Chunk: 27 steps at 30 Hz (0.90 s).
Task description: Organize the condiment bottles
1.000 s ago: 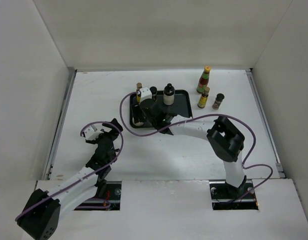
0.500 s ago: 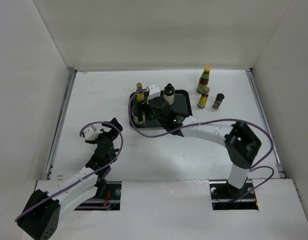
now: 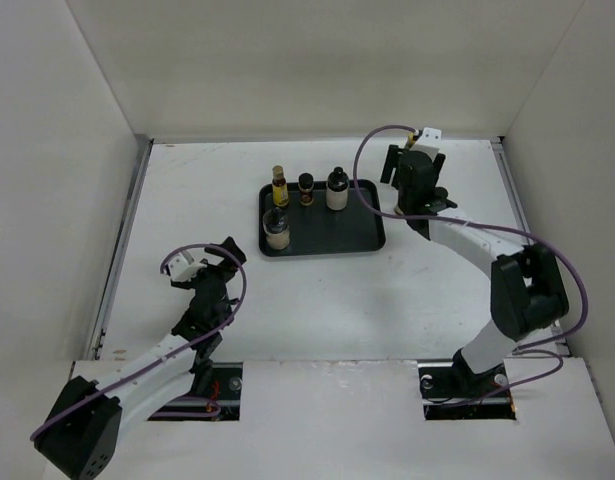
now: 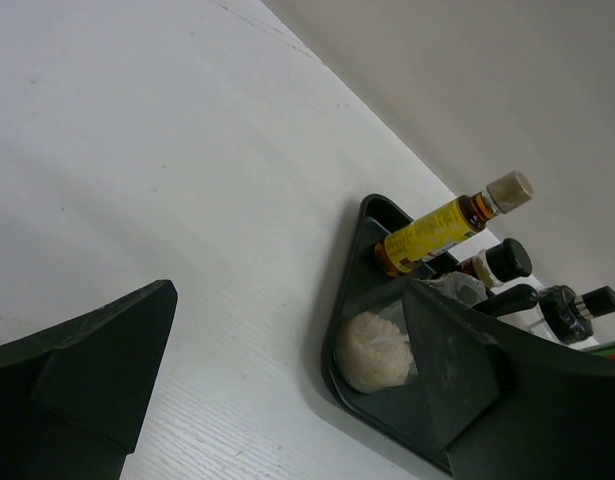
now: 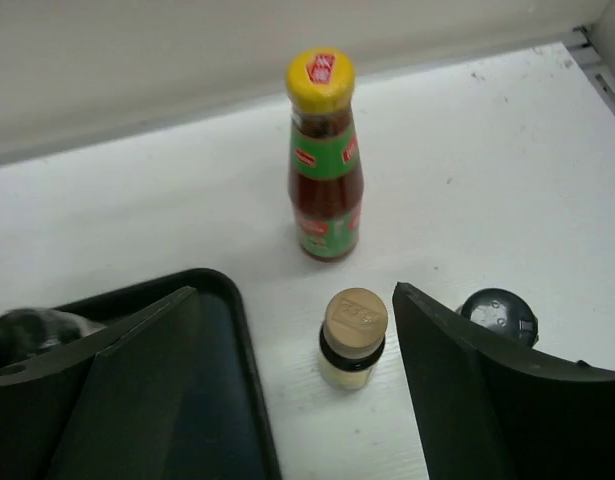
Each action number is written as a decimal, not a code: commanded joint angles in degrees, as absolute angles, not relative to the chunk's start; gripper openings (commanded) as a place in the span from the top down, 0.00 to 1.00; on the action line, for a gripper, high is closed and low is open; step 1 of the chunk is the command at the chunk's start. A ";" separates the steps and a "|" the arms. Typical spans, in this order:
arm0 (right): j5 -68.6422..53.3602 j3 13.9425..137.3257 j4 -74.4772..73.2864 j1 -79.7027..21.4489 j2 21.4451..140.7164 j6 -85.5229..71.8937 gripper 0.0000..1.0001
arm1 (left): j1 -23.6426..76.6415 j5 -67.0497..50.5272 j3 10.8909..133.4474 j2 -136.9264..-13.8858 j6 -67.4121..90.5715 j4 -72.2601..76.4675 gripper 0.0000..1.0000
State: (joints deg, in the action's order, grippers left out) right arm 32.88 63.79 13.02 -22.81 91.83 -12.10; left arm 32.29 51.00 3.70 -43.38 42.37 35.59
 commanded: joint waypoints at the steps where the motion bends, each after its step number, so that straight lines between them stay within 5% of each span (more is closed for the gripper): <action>1: 33.84 66.71 12.31 -21.40 94.92 -10.19 0.16 | 32.39 51.33 3.43 -44.38 42.10 39.11 0.00; 16: 30.68 68.73 11.69 -18.32 100.63 -13.00 0.35 | 31.24 49.92 2.99 -44.55 42.01 39.99 0.00; 22: 31.72 68.12 12.57 -18.15 98.71 -14.15 0.67 | 30.72 49.92 2.64 -43.68 42.01 40.16 0.00; 27: 34.37 64.52 15.29 -20.24 89.05 -12.13 0.71 | 30.63 49.75 3.25 -45.18 42.01 40.17 0.00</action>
State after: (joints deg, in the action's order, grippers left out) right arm 31.68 64.45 9.93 -18.74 97.84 -13.28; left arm 31.03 50.30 3.57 -45.21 42.33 37.52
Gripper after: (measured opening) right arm 0.412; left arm 0.997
